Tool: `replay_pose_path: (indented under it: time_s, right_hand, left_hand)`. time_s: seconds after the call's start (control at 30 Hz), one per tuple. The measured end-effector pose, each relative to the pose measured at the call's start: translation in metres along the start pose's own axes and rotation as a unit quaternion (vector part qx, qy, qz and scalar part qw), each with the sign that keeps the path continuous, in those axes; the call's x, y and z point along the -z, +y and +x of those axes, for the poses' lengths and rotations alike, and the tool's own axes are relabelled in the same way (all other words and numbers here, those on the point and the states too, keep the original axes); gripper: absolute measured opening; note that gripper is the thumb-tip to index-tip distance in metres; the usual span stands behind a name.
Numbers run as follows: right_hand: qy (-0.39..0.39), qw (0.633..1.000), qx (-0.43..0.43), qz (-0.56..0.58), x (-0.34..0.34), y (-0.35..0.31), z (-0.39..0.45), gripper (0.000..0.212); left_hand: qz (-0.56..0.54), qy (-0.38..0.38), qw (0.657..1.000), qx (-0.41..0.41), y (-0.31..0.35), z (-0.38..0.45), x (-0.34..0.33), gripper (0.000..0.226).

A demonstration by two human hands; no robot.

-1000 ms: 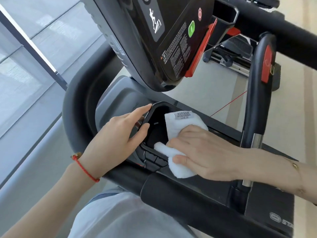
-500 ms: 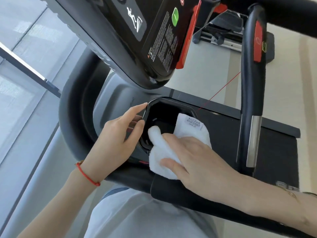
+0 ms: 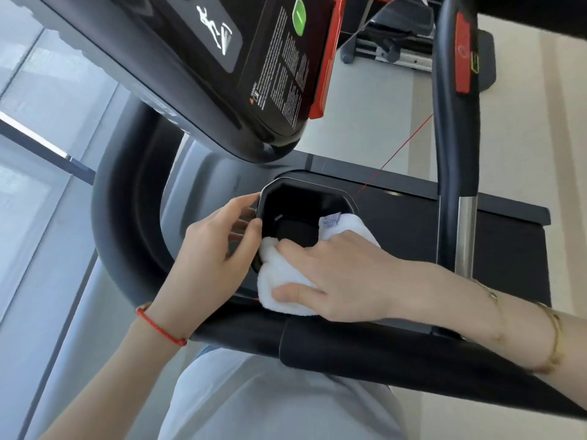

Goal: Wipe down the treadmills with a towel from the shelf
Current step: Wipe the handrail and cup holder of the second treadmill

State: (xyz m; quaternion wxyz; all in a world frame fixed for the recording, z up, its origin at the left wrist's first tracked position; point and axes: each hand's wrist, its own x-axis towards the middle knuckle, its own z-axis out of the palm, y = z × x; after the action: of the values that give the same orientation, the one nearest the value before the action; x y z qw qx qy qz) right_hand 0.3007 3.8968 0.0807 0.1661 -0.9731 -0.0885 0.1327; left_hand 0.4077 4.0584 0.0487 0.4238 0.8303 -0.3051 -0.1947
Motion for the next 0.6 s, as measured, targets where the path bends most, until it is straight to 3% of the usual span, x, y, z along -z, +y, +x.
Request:
replay_pose_path:
  time_s: [0.1,0.23,0.4,0.5,0.6]
  right_hand:
    - [0.04,0.999,0.005,0.021,-0.005,-0.002,-0.017,0.038]
    - [0.151,0.988,0.034,0.005,-0.019,-0.003,-0.038,0.024]
    - [0.361,0.926,0.043,-0.102,-0.018,0.002,-0.054,0.024]
    - [0.414,0.897,-0.02,-0.152,-0.01,0.013,-0.057,0.024]
    - [0.404,0.896,-0.107,-0.149,-0.004,0.017,-0.056,0.023]
  left_hand:
    - [0.003,-0.002,1.0,0.003,-0.001,0.0,0.001,0.041]
    - [0.016,0.002,1.0,-0.005,-0.001,-0.003,0.001,0.042]
    - [0.035,0.011,0.999,-0.022,-0.006,-0.004,-0.001,0.045]
    - [0.052,0.015,0.998,-0.035,-0.01,-0.005,-0.003,0.047]
    - [0.064,0.015,0.997,-0.043,-0.011,-0.007,-0.003,0.048]
